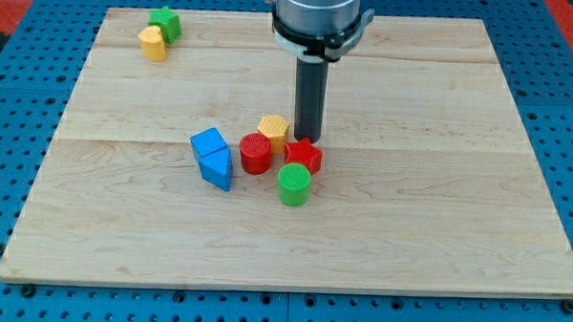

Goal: Slide the red star into the hexagon

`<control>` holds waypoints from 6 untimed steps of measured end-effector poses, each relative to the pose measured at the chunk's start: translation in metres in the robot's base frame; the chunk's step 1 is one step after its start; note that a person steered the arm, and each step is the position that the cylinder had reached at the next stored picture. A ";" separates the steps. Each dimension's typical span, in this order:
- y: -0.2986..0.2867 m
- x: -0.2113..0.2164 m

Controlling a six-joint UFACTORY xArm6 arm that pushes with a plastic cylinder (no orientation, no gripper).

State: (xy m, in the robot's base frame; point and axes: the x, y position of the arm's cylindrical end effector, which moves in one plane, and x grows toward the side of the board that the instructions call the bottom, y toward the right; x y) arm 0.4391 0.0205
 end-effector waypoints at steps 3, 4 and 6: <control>0.074 0.004; 0.086 0.050; 0.007 0.034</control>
